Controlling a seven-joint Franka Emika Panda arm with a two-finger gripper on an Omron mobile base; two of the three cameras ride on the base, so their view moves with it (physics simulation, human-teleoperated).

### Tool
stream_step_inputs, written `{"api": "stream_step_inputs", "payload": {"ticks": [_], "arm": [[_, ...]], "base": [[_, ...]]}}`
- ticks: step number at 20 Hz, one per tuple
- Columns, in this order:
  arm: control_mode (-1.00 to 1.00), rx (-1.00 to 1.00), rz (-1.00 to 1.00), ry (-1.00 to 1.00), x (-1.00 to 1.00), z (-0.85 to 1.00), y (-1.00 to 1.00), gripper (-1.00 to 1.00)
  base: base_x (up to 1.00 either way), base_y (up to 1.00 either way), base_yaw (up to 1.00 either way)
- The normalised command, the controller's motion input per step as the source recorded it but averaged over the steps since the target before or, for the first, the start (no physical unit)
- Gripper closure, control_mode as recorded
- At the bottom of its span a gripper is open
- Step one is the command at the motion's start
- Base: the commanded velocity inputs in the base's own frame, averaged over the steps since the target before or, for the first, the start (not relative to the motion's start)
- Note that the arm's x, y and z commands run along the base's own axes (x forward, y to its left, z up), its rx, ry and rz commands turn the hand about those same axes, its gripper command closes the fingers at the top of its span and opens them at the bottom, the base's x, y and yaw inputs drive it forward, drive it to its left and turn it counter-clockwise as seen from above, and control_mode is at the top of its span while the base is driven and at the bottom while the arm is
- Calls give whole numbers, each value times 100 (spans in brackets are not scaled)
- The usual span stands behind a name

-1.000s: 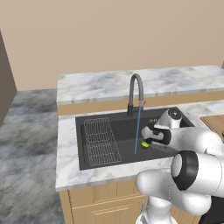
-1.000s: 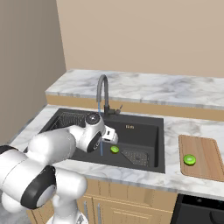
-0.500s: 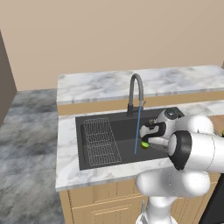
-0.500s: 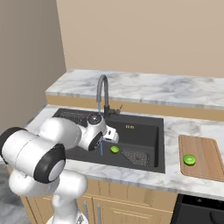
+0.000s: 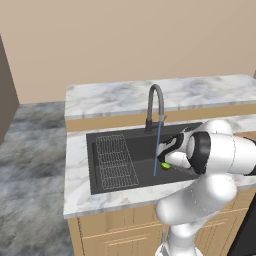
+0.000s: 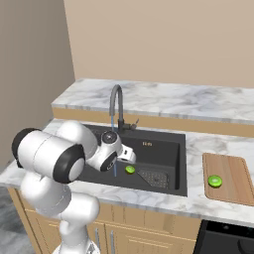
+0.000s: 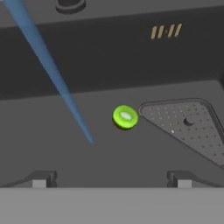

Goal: Pick the kiwi, kiwi from the sink and place them on the cutting board to airdry. Then turn off the sink faucet.

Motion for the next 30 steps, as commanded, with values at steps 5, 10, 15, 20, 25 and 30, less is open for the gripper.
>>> {"api": "stream_step_inputs", "payload": {"ticks": [5,10,15,20,25,30], "arm": [[-100,0,0,0,20,-20,-15,-100],[-100,0,0,0,24,-18,-12,-100],[-100,0,0,0,25,-22,-2,-100],[-100,0,0,0,8,-25,-5,-100],[-100,0,0,0,1,-26,-15,-100],[-100,0,0,0,2,-23,-9,-100]], "base": [[0,0,0],[0,0,0],[0,0,0],[0,0,0],[0,0,0],[0,0,0]]}}
